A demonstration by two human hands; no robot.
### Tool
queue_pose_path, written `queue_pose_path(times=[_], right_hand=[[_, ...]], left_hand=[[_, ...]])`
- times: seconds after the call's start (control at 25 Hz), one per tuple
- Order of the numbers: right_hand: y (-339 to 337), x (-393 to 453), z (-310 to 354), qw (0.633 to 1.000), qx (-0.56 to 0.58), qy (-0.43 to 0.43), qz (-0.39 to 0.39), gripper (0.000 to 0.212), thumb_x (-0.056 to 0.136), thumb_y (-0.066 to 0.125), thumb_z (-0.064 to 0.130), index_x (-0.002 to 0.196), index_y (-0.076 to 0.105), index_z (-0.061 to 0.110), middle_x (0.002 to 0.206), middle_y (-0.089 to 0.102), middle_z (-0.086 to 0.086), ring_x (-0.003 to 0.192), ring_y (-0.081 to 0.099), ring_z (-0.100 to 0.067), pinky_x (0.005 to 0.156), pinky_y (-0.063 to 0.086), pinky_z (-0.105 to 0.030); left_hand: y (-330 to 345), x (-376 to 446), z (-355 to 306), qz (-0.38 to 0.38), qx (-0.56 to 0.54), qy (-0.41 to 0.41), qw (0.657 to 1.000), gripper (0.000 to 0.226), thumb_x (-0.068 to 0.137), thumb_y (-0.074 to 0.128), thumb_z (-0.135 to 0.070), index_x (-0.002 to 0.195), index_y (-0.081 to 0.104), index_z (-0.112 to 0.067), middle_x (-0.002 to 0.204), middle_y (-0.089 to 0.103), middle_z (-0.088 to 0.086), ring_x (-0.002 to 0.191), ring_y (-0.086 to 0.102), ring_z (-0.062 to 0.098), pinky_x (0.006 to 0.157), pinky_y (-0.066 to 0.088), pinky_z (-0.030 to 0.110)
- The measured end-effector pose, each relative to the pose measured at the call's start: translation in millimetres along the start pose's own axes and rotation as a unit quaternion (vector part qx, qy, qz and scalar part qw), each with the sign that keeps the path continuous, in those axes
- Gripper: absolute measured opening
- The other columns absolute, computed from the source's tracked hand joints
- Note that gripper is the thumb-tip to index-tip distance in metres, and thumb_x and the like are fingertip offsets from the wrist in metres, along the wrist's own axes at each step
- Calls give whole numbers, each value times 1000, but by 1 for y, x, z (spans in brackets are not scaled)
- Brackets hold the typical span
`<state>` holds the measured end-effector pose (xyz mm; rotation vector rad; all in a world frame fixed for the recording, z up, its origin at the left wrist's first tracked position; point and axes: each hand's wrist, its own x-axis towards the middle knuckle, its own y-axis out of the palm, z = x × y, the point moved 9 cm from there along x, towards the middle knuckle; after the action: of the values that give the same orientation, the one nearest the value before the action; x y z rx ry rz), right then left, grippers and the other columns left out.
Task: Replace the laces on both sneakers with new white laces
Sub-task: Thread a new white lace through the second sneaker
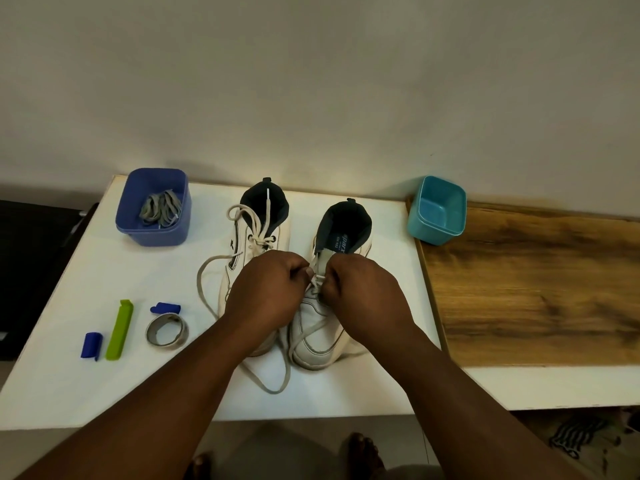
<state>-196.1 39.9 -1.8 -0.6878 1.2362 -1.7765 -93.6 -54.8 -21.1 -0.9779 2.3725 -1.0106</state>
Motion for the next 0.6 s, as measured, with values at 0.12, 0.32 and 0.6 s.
queue_pose_path(times=[0.12, 0.32, 0.6], right_hand=[[2, 0, -2, 1000, -11, 12, 7, 13, 94, 56, 26, 82, 54, 20, 77, 53, 2, 70, 50, -16, 53, 24, -23], [4, 1, -3, 999, -32, 9, 3, 13, 96, 53, 26, 87, 60, 20, 82, 59, 1, 73, 55, -18, 62, 37, -30], [7, -1, 0, 998, 61, -23, -8, 17, 103, 51, 26, 94, 64, 21, 91, 61, 4, 83, 54, -15, 72, 46, -33]], left_hand=[[1, 0, 2, 14, -5, -1, 1000, 31, 99, 58, -38, 78, 71, -20, 69, 66, 0, 66, 61, 12, 64, 49, 33], [5, -1, 1, 28, -8, 7, 1000, 29, 99, 58, -39, 80, 73, -23, 75, 70, -1, 72, 65, 14, 73, 55, 39], [5, -5, -1, 11, -39, 2, 999, 9, 97, 61, -25, 104, 68, -26, 91, 69, -8, 85, 63, 12, 77, 50, 31]])
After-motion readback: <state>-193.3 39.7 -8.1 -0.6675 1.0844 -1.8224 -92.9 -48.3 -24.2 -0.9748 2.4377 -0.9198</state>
